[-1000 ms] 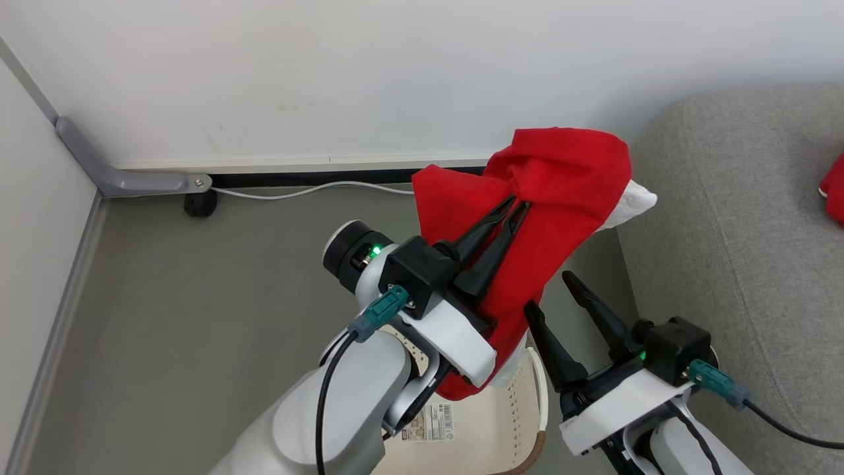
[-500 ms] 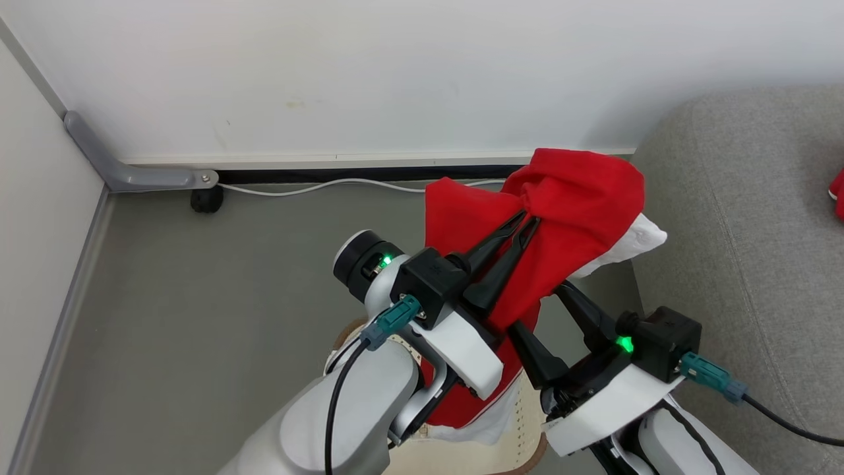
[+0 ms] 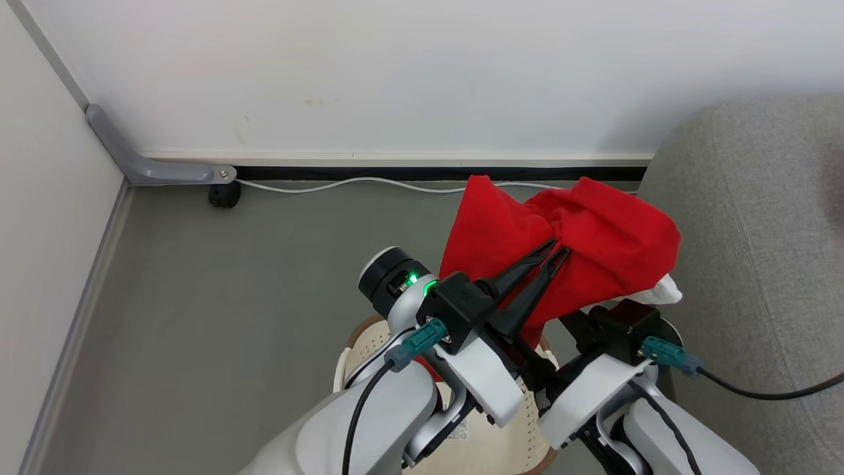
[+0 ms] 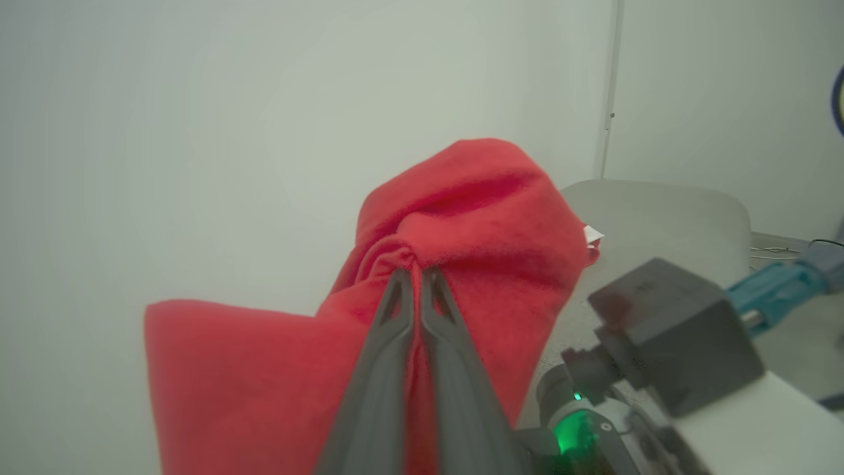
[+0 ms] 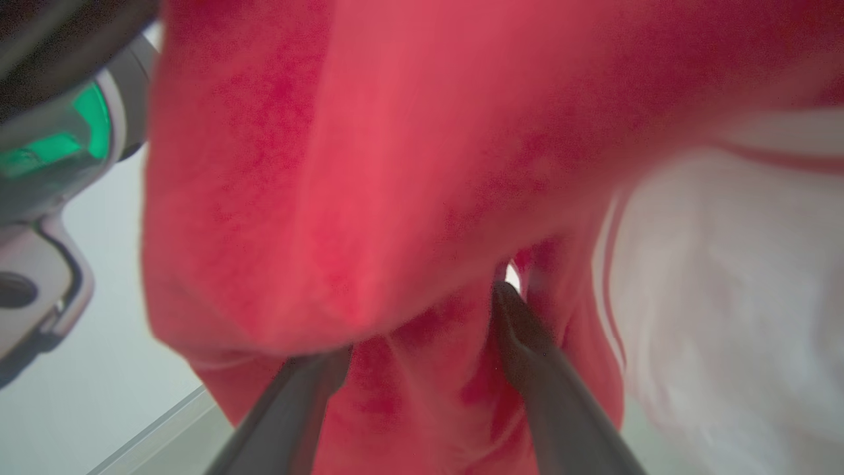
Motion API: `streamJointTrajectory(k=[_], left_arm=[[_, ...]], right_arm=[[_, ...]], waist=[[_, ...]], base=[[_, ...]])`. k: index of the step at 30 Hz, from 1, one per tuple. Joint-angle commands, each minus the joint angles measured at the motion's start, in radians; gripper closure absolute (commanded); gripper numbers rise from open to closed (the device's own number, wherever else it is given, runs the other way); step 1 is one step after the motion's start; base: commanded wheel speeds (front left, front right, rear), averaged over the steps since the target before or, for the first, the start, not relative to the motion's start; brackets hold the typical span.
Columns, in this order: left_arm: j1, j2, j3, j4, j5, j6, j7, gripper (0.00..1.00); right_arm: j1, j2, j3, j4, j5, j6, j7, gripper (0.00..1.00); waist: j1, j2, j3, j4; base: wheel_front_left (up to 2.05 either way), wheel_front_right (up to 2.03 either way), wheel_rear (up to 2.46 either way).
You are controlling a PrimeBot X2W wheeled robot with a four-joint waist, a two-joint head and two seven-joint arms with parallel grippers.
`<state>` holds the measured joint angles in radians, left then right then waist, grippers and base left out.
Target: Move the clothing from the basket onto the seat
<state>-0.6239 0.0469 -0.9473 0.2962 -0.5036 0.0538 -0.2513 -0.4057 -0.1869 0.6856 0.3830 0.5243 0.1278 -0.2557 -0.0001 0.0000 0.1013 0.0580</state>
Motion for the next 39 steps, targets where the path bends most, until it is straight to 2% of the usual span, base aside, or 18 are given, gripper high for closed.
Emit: streamJointTrajectory(k=[1, 2, 3, 4, 13, 14, 15, 20, 39], left_arm=[[-0.057, 0.003, 0.027, -0.029, -0.011, 0.004, -0.01, 1.0], [-0.056, 0.003, 0.025, -0.027, -0.012, 0.006, -0.01, 1.0], [-0.054, 0.003, 0.024, -0.025, -0.015, 0.007, -0.01, 1.0], [-0.053, 0.003, 0.023, -0.022, -0.016, 0.007, -0.01, 1.0], [-0.038, 0.003, 0.04, 0.005, -0.014, 0.006, -0.01, 1.0], [-0.035, 0.003, 0.041, 0.01, -0.016, 0.003, -0.01, 0.67], [-0.032, 0.003, 0.044, 0.017, -0.016, 0.0, -0.01, 0.0], [-0.019, 0.003, 0.069, 0.075, -0.004, -0.014, -0.01, 0.0], [0.077, 0.003, 0.173, 0.149, 0.081, -0.086, -0.01, 0.0]], right_arm=[[-0.03, 0.004, 0.017, -0.008, 0.013, 0.003, -0.006, 0.0], [-0.04, 0.004, 0.025, 0.005, 0.02, 0.003, -0.006, 0.05], [-0.048, 0.006, 0.028, 0.013, 0.027, 0.003, -0.006, 0.55], [-0.053, 0.006, 0.03, 0.02, 0.035, 0.003, -0.006, 1.0], [-0.036, 0.006, 0.017, -0.003, 0.07, 0.003, -0.006, 1.0], [-0.028, 0.005, 0.008, -0.011, 0.072, 0.003, -0.006, 1.0], [-0.02, 0.003, 0.001, -0.02, 0.074, 0.003, -0.006, 1.0], [0.016, -0.017, -0.027, -0.058, 0.085, 0.003, -0.006, 1.0], [0.112, -0.06, -0.268, -0.159, 0.016, 0.003, -0.006, 1.0]], waist=[[0.0001, 0.0, -0.001, 0.004], [0.0001, 0.0, -0.001, 0.006], [0.0001, 0.0, -0.001, 0.008], [0.0001, 0.0, -0.002, 0.01], [0.0001, 0.0, 0.001, -0.003], [0.0001, 0.0, 0.001, -0.007], [0.0001, 0.0, 0.001, -0.011], [0.0001, 0.0, 0.004, -0.042], [0.0001, 0.0, 0.0, -0.215]], base=[[0.0, 0.0, 0.0], [0.0, 0.0, 0.0], [0.0, 0.0, 0.0], [0.0, 0.0, 0.0], [0.0, 0.0, 0.0], [0.0, 0.0, 0.0], [0.0, 0.0, 0.0], [0.0, 0.0, 0.0], [0.0, 0.0, 0.0]])
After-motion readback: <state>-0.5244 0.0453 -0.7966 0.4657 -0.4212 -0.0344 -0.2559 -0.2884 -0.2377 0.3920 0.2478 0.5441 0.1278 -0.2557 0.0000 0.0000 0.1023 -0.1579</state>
